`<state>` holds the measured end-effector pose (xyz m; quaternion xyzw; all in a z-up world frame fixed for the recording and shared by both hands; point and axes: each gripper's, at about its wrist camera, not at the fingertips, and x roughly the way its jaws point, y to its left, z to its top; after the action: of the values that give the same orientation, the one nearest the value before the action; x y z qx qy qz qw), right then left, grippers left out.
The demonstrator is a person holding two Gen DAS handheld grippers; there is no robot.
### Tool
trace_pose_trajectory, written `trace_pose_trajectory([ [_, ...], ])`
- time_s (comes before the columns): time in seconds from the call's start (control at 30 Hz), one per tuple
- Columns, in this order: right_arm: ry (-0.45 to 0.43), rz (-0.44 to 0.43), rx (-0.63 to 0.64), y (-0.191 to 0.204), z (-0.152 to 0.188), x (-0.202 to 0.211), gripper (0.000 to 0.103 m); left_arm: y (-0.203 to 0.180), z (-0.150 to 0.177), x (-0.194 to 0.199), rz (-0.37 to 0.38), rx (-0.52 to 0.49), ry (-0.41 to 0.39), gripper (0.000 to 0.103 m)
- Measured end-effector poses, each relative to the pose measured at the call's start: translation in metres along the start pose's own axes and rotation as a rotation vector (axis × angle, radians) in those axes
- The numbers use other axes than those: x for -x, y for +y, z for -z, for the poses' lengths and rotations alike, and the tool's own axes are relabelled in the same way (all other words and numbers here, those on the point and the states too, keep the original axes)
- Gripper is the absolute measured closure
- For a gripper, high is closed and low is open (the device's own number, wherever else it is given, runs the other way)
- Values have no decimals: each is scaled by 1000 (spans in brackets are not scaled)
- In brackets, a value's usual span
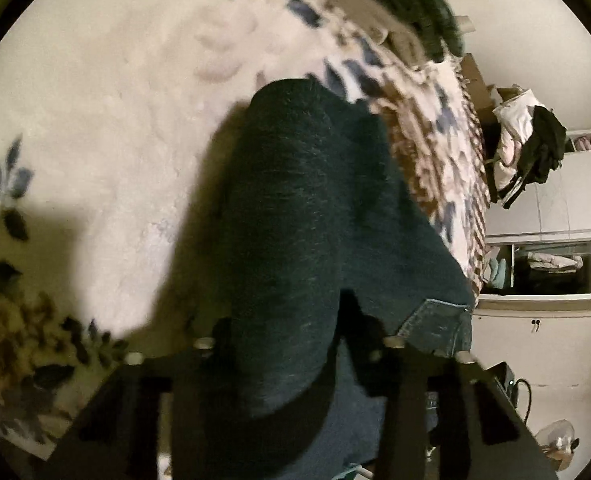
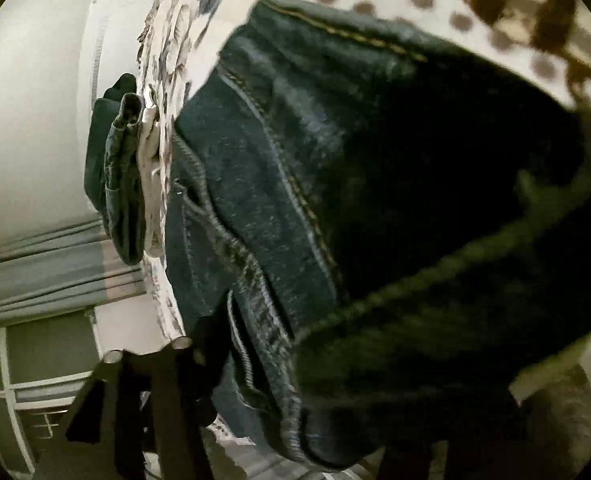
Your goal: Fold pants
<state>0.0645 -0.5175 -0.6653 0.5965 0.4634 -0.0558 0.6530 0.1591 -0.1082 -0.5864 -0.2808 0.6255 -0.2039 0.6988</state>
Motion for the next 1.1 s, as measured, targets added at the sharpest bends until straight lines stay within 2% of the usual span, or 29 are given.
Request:
trace_pose_trajectory([
  [0.17, -6, 58, 73, 33, 12, 19, 58, -17, 10, 24, 1, -16, -32, 80],
  [0.37, 0, 50, 133, 80, 21, 59, 59, -55, 15, 73, 5, -13, -64, 80],
  [0.57, -16, -1, 204, 159, 14, 107, 59, -105, -19, 127, 16, -50, -108, 80],
  [0.73, -60, -61, 206, 242, -6, 106, 59, -137, -84, 164, 25, -81, -160, 80],
  [0.87, -109, -110, 207, 309, -29, 64, 59, -142, -158, 179, 42, -108, -197, 80],
  [0.9, -121, -117, 209, 331, -38, 44, 59, -142, -187, 179, 45, -116, -202, 80],
  [1.1, -169, -141, 192, 405, -92, -49, 59, -124, -312, 157, 43, -147, -187, 80],
])
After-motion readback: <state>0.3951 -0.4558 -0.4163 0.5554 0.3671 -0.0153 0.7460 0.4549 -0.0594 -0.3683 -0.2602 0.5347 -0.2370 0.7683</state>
